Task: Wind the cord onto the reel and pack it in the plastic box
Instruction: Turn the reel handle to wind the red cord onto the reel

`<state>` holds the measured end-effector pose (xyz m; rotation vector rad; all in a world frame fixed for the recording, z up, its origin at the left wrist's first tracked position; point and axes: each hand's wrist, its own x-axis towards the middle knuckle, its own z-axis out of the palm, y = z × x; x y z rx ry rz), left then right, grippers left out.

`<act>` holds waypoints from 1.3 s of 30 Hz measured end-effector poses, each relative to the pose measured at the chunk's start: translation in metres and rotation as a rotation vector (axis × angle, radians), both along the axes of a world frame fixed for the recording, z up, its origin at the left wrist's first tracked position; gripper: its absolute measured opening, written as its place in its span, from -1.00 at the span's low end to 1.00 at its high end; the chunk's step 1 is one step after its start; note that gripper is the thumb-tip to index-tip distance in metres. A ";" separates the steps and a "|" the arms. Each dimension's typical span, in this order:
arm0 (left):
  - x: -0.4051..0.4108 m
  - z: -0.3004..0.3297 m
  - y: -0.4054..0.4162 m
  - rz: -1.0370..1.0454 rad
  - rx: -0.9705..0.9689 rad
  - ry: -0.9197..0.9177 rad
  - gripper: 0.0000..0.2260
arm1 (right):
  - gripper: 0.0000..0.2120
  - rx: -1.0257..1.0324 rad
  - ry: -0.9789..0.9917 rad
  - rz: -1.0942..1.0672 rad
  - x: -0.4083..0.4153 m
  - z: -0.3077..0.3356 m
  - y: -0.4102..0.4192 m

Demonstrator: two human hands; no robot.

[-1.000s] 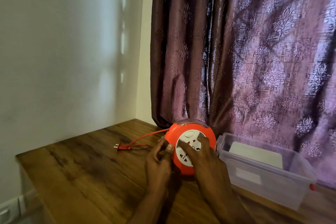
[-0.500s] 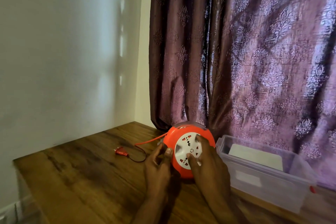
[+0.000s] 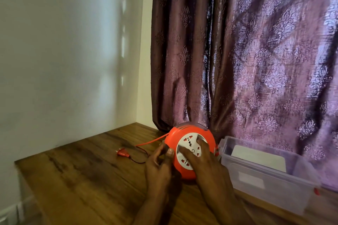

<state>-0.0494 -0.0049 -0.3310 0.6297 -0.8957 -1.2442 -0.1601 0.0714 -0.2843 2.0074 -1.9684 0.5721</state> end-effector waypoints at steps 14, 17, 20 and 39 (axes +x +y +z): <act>-0.003 0.000 0.003 -0.070 -0.038 0.055 -0.76 | -0.40 -0.091 -0.176 -0.095 -0.003 -0.003 -0.001; -0.006 -0.001 0.005 -0.077 -0.056 0.051 -0.78 | -0.44 -0.155 -0.321 -0.136 -0.003 -0.002 -0.004; -0.009 -0.006 0.002 -0.042 -0.067 -0.002 -0.82 | -0.42 -0.197 -0.479 -0.187 -0.002 0.000 -0.004; 0.007 0.000 -0.005 -0.002 -0.056 0.088 -0.74 | -0.30 -0.089 -0.080 0.080 -0.002 -0.001 -0.002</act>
